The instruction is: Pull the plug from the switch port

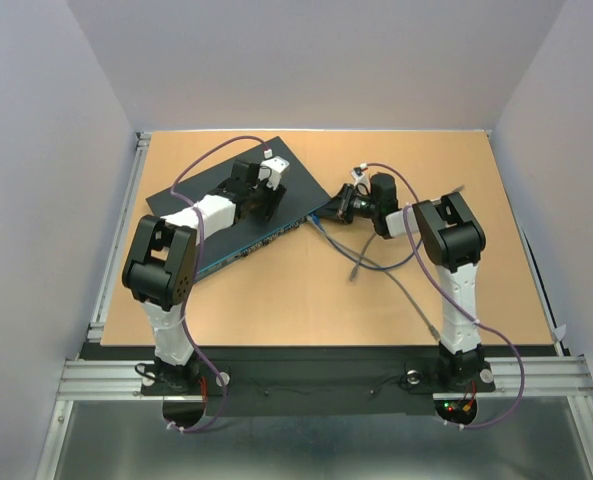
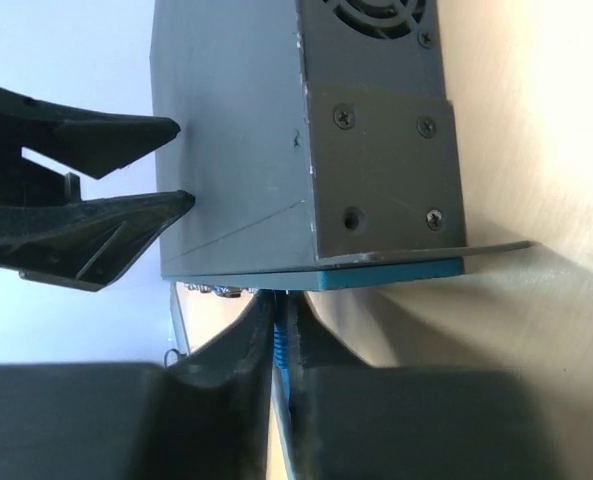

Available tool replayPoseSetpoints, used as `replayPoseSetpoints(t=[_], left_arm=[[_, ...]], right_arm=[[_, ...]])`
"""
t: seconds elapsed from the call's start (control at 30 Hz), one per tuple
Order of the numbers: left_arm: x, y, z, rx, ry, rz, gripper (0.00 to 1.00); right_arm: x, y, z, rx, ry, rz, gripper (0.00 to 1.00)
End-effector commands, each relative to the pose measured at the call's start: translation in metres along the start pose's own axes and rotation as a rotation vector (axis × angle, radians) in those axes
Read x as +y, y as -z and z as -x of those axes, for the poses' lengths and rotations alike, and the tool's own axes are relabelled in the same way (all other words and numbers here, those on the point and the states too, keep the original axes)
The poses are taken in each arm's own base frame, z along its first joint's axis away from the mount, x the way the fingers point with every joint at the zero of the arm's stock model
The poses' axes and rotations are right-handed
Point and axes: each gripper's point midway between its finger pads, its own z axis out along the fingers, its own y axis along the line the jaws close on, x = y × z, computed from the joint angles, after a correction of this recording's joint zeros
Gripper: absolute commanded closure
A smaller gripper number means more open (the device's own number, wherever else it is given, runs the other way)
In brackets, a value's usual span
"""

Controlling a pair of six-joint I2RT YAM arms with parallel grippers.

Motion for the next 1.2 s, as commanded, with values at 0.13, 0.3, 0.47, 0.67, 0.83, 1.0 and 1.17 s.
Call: replayPoseSetpoints(t=[0.13,0.3,0.47,0.67,0.83,1.0,1.17], left_arm=[[0.009,-0.008,0.004,-0.011,0.005,0.042,0.34],[0.012,-0.009,0.006,-0.016,0.008,0.051,0.34],[0.012,-0.005,0.009,-0.026,0.003,0.052,0.34],[0.01,-0.003,0.01,-0.033,-0.002,0.048,0.34],[0.011,-0.002,0.012,-0.037,-0.002,0.046,0.34],[0.01,-0.002,0.012,-0.037,-0.003,0.044,0.34],[0.009,-0.002,0.012,-0.037,-0.003,0.042,0.34]], right_arm=[[0.006,0.003,-0.004,-0.034,0.077,-0.034,1.0],[0.004,0.011,-0.01,-0.028,0.093,-0.064,0.99],[0.003,0.015,-0.015,0.0,0.099,-0.064,0.99],[0.012,0.01,-0.004,-0.015,0.108,-0.042,0.5],[0.0,0.001,-0.003,-0.01,0.07,-0.052,0.59],[-0.001,-0.005,-0.005,0.005,0.024,-0.001,0.64],[0.005,-0.011,-0.002,0.012,0.014,0.033,0.62]])
